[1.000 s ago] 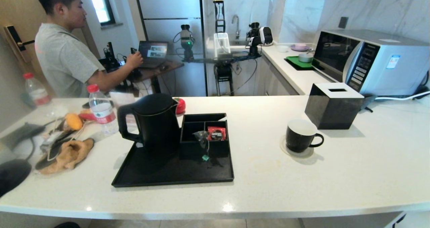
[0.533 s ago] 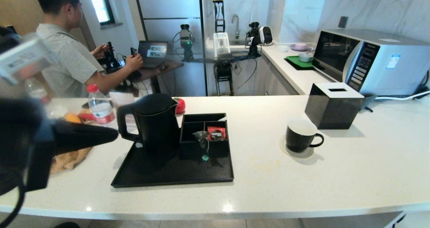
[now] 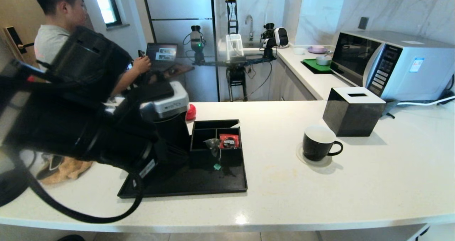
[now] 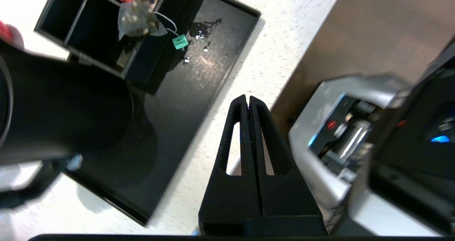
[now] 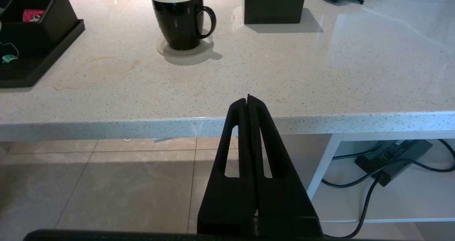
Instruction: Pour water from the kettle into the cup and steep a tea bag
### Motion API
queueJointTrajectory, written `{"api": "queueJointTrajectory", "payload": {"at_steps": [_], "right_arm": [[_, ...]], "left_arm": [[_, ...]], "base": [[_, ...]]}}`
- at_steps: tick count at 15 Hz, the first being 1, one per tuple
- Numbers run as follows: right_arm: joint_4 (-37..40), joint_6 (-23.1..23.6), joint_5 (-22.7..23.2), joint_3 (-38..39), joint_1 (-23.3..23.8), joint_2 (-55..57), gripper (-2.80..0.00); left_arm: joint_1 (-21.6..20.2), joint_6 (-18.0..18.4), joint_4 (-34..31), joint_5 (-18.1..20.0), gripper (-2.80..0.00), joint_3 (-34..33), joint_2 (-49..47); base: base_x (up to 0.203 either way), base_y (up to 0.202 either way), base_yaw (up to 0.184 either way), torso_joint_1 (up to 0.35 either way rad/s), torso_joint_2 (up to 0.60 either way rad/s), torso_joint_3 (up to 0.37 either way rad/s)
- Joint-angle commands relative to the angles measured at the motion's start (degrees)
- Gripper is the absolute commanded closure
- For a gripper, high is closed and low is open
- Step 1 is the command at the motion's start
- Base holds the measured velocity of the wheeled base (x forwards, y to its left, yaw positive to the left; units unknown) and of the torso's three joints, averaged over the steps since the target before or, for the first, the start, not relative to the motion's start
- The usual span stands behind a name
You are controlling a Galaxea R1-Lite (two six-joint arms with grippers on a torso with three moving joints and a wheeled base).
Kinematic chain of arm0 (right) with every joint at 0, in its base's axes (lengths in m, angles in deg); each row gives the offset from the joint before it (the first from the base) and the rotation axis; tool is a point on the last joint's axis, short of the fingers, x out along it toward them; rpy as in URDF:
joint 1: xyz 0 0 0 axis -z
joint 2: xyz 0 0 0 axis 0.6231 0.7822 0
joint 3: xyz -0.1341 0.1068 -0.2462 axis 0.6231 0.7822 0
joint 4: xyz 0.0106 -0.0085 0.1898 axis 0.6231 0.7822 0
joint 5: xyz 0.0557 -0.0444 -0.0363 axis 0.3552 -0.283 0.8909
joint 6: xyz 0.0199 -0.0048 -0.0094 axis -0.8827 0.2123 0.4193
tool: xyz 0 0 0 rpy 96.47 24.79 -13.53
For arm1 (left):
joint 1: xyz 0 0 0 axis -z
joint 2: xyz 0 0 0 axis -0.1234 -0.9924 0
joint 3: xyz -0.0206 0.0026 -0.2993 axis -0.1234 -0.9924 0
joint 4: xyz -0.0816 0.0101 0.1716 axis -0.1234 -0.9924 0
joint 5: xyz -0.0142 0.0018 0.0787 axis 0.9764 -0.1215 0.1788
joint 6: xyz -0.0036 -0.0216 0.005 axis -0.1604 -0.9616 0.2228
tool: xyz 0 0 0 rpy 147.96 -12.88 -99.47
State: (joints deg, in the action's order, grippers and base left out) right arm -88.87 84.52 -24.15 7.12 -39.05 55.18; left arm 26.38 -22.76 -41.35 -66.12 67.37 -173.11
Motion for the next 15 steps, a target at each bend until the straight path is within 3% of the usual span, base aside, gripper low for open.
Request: {"api": "queueJointTrajectory", "payload": {"at_steps": [1, 4, 8, 11, 13, 14, 15], "right_arm": [[0.0, 0.0, 0.0, 0.0, 0.0, 0.0, 0.0], [0.0, 0.0, 0.0, 0.0, 0.0, 0.0, 0.0], [0.0, 0.0, 0.0, 0.0, 0.0, 0.0, 0.0], [0.0, 0.0, 0.0, 0.0, 0.0, 0.0, 0.0], [0.0, 0.0, 0.0, 0.0, 0.0, 0.0, 0.0], [0.0, 0.0, 0.0, 0.0, 0.0, 0.0, 0.0], [0.0, 0.0, 0.0, 0.0, 0.0, 0.0, 0.0]], "left_arm": [[0.2, 1.2, -0.2, -0.2, 0.0, 1.4, -4.5], [0.2, 3.9, -0.7, -2.7, 0.0, 6.1, -9.9], [0.9, 8.1, -0.6, -8.6, 0.0, 17.7, -19.0], [1.4, 9.4, 0.0, -15.1, 0.0, 23.9, -24.4], [1.0, 9.6, 1.0, -16.9, 0.0, 25.5, -26.4], [0.8, 9.6, 1.2, -17.5, -2.8, 25.7, -27.0], [0.3, 9.7, 1.2, -18.1, -2.8, 25.7, -27.5]], "base": [[0.0, 0.0, 0.0, 0.0, 0.0, 0.0], [0.0, 0.0, 0.0, 0.0, 0.0, 0.0], [0.0, 0.0, 0.0, 0.0, 0.0, 0.0], [0.0, 0.0, 0.0, 0.0, 0.0, 0.0], [0.0, 0.0, 0.0, 0.0, 0.0, 0.0], [0.0, 0.0, 0.0, 0.0, 0.0, 0.0], [0.0, 0.0, 0.0, 0.0, 0.0, 0.0]]}}
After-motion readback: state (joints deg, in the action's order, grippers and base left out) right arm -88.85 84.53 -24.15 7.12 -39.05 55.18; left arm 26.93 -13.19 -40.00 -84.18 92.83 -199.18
